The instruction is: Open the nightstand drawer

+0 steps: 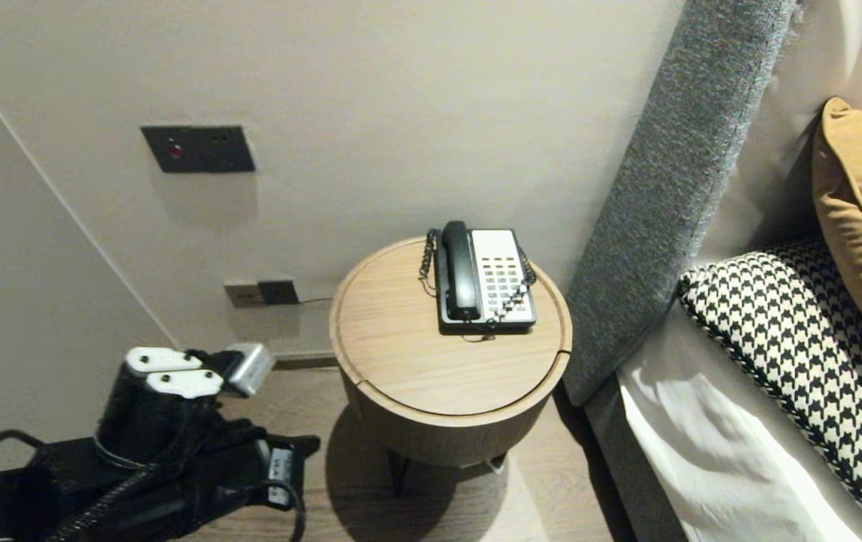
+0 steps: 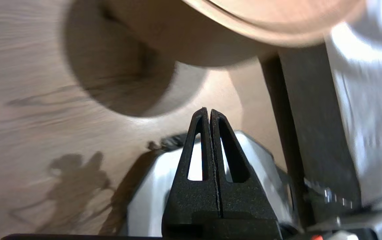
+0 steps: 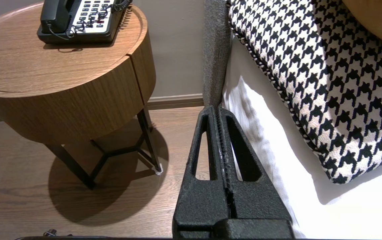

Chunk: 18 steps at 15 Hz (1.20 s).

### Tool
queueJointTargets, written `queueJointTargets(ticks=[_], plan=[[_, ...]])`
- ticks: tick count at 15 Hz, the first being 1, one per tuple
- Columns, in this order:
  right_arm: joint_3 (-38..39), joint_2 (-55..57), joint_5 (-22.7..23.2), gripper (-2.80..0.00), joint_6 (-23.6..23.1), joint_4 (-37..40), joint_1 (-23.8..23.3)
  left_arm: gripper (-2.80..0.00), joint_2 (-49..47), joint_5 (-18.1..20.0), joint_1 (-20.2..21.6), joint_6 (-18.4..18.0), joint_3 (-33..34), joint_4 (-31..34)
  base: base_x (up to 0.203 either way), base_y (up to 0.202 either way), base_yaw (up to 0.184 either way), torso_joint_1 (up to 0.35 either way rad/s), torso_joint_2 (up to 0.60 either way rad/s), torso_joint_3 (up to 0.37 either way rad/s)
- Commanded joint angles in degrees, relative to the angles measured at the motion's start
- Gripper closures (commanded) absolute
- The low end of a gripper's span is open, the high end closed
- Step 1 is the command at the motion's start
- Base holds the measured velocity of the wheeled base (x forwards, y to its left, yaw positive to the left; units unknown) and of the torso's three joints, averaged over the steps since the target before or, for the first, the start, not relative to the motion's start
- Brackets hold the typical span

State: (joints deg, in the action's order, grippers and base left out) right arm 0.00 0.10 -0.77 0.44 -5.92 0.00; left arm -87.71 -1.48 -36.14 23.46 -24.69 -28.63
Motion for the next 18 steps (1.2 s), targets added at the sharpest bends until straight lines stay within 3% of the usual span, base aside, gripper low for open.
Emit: queueJointTargets(ticks=[1,3,5,7,12,14,18], plan=[[2.3,0.0,0.0,0.00,0.0,-0.1,0.0,0.00,10.4,1.1,6.5,0.0,0.9,3.3,0.000,0.000,0.000,0.000,0.00,0.000],[2.3,0.0,0.0,0.00,0.0,-0.1,0.0,0.00,17.4,3.6,14.4,-2.4,1.2,8.0,0.000,0.000,0.000,0.000,0.00,0.000],[2.3,0.0,0.0,0.00,0.0,-0.1,0.0,0.00,24.5,5.1,21.5,-7.6,1.1,11.6,0.000,0.000,0.000,0.000,0.00,0.000],[2.3,0.0,0.0,0.00,0.0,-0.1,0.0,0.00,31.7,5.5,24.2,-9.7,1.1,14.7,0.000,0.000,0.000,0.000,0.00,0.000],[2.3,0.0,0.0,0.00,0.0,-0.1,0.0,0.00,53.9,6.1,27.1,-10.8,2.9,29.5,0.000,0.000,0.000,0.000,0.00,0.000],[2.3,0.0,0.0,0.00,0.0,-0.1,0.0,0.00,60.9,6.5,30.2,-11.9,5.3,34.1,0.000,0.000,0.000,0.000,0.00,0.000],[2.3,0.0,0.0,0.00,0.0,-0.1,0.0,0.00,68.8,6.9,37.8,-14.6,11.9,37.0,0.000,0.000,0.000,0.000,0.00,0.000]])
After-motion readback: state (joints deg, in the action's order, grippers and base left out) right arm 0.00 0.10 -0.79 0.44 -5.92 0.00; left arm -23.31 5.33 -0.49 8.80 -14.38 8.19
